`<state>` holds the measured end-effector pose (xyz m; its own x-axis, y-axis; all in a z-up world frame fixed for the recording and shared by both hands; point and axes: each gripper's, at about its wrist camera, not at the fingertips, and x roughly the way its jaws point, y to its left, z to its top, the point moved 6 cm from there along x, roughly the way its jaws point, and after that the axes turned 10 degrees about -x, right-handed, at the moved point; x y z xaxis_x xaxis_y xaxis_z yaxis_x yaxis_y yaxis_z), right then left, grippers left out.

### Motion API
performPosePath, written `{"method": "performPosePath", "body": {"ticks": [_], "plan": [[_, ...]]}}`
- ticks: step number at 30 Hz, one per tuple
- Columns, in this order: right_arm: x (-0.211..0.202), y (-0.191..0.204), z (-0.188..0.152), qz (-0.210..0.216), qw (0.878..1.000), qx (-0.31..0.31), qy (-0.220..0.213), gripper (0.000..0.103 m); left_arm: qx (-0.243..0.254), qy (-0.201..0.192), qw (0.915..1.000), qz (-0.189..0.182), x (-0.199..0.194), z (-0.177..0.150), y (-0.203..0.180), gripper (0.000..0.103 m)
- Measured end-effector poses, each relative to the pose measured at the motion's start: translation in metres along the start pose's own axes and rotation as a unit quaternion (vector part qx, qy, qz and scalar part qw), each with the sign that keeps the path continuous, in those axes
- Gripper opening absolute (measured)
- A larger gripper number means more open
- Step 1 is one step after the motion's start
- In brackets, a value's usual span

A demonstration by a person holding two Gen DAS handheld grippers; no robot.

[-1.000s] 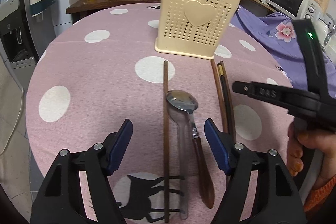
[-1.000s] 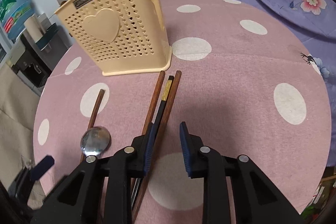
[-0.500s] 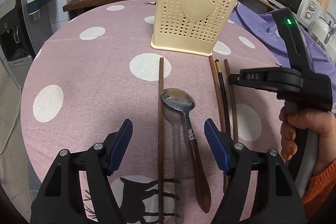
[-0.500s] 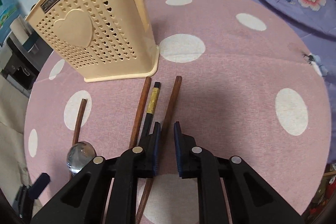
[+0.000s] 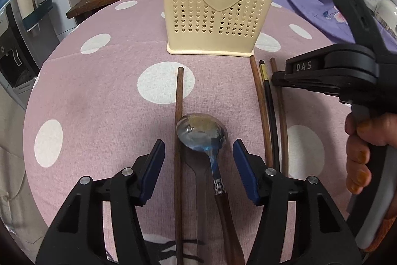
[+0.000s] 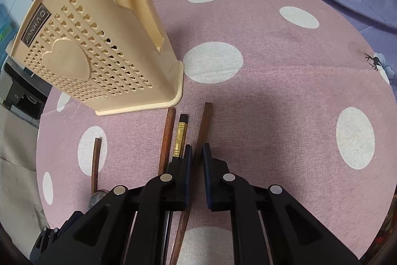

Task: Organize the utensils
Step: 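Grasp the metal spoon with the left tool while the right tool grasps a brown chopstick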

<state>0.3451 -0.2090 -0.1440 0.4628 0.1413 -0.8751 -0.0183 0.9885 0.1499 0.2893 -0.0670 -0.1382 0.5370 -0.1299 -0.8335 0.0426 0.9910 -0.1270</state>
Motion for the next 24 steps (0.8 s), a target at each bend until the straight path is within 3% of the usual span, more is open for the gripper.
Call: {"method": "performPosePath", "body": {"ticks": [5, 9, 15, 20, 24], "plan": [[0.005, 0.0, 0.006, 0.005, 1.0, 0.007, 0.003, 0.008, 0.019, 0.012, 0.9996, 0.016, 0.012, 0.007, -0.007, 0.056], [0.005, -0.001, 0.006, 0.01, 1.0, 0.013, 0.003, 0.008, 0.031, 0.023, 0.9988, 0.031, 0.02, 0.008, -0.01, 0.048], [0.006, 0.0, 0.006, 0.011, 1.0, 0.012, 0.003, 0.008, 0.033, 0.03, 0.9985, 0.033, 0.022, 0.01, -0.011, 0.048], [0.005, -0.005, 0.007, 0.034, 0.999, 0.026, -0.002, 0.008, 0.026, 0.023, 0.9992, 0.02, 0.017, 0.014, -0.009, 0.048], [-0.002, -0.009, 0.005, 0.058, 0.997, 0.037, -0.022, 0.008, 0.009, -0.007, 0.9999, -0.012, -0.002, 0.021, -0.003, 0.048]]}}
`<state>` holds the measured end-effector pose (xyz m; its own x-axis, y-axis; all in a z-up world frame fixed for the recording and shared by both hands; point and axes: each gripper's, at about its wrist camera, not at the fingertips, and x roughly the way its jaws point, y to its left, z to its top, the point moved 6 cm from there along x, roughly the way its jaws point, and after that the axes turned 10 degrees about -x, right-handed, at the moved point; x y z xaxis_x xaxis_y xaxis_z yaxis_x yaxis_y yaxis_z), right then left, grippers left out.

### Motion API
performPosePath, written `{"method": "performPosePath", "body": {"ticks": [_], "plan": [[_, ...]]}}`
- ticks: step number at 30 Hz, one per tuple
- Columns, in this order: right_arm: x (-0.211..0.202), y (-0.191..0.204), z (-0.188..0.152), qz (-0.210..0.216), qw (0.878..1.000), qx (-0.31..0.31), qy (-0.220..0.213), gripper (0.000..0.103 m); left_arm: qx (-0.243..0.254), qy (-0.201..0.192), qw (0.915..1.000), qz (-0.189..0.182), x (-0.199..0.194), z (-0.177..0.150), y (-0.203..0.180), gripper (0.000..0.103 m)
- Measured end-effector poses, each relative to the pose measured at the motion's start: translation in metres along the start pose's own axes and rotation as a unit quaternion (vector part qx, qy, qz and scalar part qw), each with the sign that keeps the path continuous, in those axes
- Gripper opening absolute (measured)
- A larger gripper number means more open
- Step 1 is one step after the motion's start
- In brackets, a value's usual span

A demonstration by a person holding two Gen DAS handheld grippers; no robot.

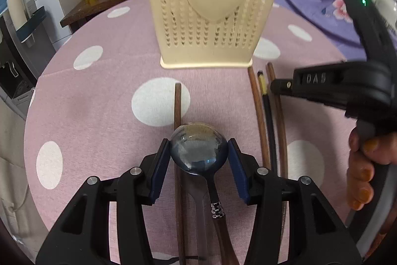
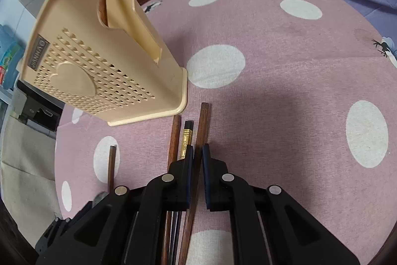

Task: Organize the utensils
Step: 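Grasp the metal spoon with the left tool while the right tool grasps a brown chopstick, then lower the spoon and chopstick into the holder and open both tools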

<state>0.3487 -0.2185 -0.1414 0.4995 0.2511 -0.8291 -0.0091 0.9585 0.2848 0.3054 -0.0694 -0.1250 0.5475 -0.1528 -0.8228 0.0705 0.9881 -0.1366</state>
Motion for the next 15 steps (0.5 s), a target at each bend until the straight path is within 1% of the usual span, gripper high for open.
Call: {"method": "performPosePath", "body": {"ticks": [5, 9, 12, 15], "plan": [[-0.029, 0.009, 0.0, 0.019, 0.998, -0.029, -0.043, 0.008, -0.014, -0.05, 0.9982, -0.03, -0.031, 0.012, 0.01, 0.048], [-0.065, 0.02, -0.004, 0.047, 0.994, -0.059, -0.082, 0.007, -0.009, -0.094, 0.9941, -0.053, -0.06, 0.017, 0.015, 0.048], [-0.089, 0.028, -0.007, 0.062, 0.989, -0.082, -0.106, 0.007, -0.018, -0.109, 0.9917, -0.066, -0.074, 0.015, 0.016, 0.048], [-0.116, 0.037, -0.013, 0.076, 0.983, -0.108, -0.128, 0.007, -0.017, -0.123, 0.9898, -0.069, -0.087, 0.015, 0.019, 0.048]]}}
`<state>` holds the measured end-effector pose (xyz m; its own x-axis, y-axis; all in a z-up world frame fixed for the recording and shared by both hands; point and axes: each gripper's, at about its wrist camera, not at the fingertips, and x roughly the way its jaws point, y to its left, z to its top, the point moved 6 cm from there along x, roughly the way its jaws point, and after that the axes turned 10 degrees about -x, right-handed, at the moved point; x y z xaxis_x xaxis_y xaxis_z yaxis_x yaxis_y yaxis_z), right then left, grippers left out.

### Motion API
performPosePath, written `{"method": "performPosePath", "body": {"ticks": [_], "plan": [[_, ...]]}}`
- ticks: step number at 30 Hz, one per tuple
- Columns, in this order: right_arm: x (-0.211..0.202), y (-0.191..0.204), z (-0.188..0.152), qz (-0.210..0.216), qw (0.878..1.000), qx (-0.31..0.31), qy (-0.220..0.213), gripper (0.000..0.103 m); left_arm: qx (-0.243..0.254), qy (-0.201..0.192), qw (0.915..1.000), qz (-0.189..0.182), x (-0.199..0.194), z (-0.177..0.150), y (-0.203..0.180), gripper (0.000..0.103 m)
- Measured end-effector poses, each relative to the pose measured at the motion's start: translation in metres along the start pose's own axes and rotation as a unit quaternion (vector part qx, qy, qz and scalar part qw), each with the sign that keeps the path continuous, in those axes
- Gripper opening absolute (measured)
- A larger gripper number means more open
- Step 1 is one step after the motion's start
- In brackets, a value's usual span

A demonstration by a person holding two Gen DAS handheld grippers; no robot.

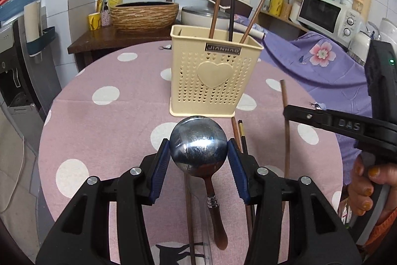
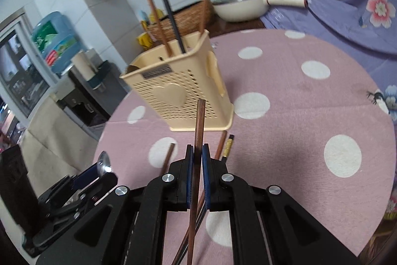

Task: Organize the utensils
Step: 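Lower the spoon and chopstick into the holder and open both tools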

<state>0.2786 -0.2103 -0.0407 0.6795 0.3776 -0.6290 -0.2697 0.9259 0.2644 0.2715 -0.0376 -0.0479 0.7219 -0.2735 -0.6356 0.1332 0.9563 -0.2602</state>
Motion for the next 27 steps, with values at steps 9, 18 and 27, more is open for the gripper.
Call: {"method": "performPosePath", "body": {"ticks": [9, 18, 27], "plan": [[-0.053, 0.026, 0.007, 0.021, 0.998, -0.044, -0.039, 0.007, 0.008, -0.03, 0.9994, -0.012, -0.029, 0.005, -0.008, 0.048], [-0.073, 0.042, 0.026, 0.023, 0.995, -0.073, -0.071, 0.007, 0.009, -0.056, 0.9983, -0.015, -0.042, 0.025, -0.01, 0.048], [-0.079, 0.048, 0.059, 0.009, 0.991, -0.097, -0.09, 0.007, 0.016, -0.069, 0.9973, -0.023, -0.044, 0.054, -0.014, 0.048]]}}
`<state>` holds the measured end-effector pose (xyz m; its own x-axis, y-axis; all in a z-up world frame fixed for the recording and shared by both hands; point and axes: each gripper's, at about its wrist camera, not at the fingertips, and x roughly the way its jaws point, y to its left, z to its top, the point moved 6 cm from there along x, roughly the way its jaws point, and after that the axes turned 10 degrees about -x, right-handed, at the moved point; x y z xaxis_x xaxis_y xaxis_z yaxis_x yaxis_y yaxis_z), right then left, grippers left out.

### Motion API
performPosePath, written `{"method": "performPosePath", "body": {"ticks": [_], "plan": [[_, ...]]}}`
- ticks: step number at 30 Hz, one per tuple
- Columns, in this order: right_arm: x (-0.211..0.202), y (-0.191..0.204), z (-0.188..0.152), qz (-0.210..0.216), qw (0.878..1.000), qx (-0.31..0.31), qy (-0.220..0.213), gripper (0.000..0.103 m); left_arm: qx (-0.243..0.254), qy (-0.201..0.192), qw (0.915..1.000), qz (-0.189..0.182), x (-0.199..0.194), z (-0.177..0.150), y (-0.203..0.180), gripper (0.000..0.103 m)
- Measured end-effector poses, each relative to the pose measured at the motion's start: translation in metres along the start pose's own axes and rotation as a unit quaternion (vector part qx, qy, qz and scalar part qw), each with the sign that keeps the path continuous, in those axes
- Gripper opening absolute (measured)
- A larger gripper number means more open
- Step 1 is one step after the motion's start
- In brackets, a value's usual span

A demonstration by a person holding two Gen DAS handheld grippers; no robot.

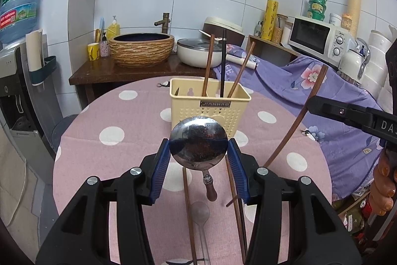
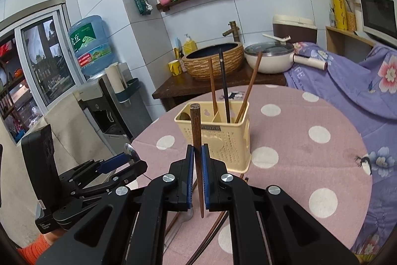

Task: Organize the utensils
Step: 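Lower the spoon and chopstick into the holder and open both tools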

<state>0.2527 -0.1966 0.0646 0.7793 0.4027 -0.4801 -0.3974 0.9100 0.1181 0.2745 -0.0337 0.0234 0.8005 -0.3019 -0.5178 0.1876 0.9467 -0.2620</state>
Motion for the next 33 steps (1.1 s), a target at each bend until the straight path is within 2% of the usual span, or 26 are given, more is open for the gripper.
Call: {"method": "performPosePath", "body": {"ticks": [5, 11, 14, 18, 23, 28, 33], "plan": [[-0.004, 0.002, 0.033, -0.005, 1.0, -0.022, -0.016, 0.007, -0.014, 0.001, 0.9998, -0.013, 0.001, 0.033, -0.003, 0.048], [-0.014, -0.002, 0.093, -0.021, 0.997, -0.038, -0.058, 0.007, -0.02, -0.039, 0.9987, -0.027, -0.008, 0.098, -0.009, 0.048], [-0.015, -0.008, 0.126, -0.03, 0.996, -0.036, -0.08, 0.007, -0.013, -0.068, 0.9975, -0.011, -0.007, 0.133, -0.014, 0.048], [-0.007, -0.023, 0.155, -0.05, 0.994, -0.023, -0.095, 0.007, -0.022, -0.075, 0.997, 0.005, 0.012, 0.164, -0.015, 0.048], [0.019, -0.036, 0.15, -0.073, 0.994, -0.02, -0.081, 0.007, -0.009, -0.057, 0.9978, 0.033, 0.048, 0.164, -0.016, 0.048], [0.049, -0.049, 0.121, -0.088, 0.994, -0.01, -0.056, 0.007, 0.003, -0.026, 0.9984, 0.049, 0.08, 0.136, -0.012, 0.048], [0.072, -0.055, 0.091, -0.087, 0.996, -0.001, -0.028, 0.007, 0.004, 0.001, 0.9983, 0.058, 0.1, 0.108, -0.003, 0.048]]}}
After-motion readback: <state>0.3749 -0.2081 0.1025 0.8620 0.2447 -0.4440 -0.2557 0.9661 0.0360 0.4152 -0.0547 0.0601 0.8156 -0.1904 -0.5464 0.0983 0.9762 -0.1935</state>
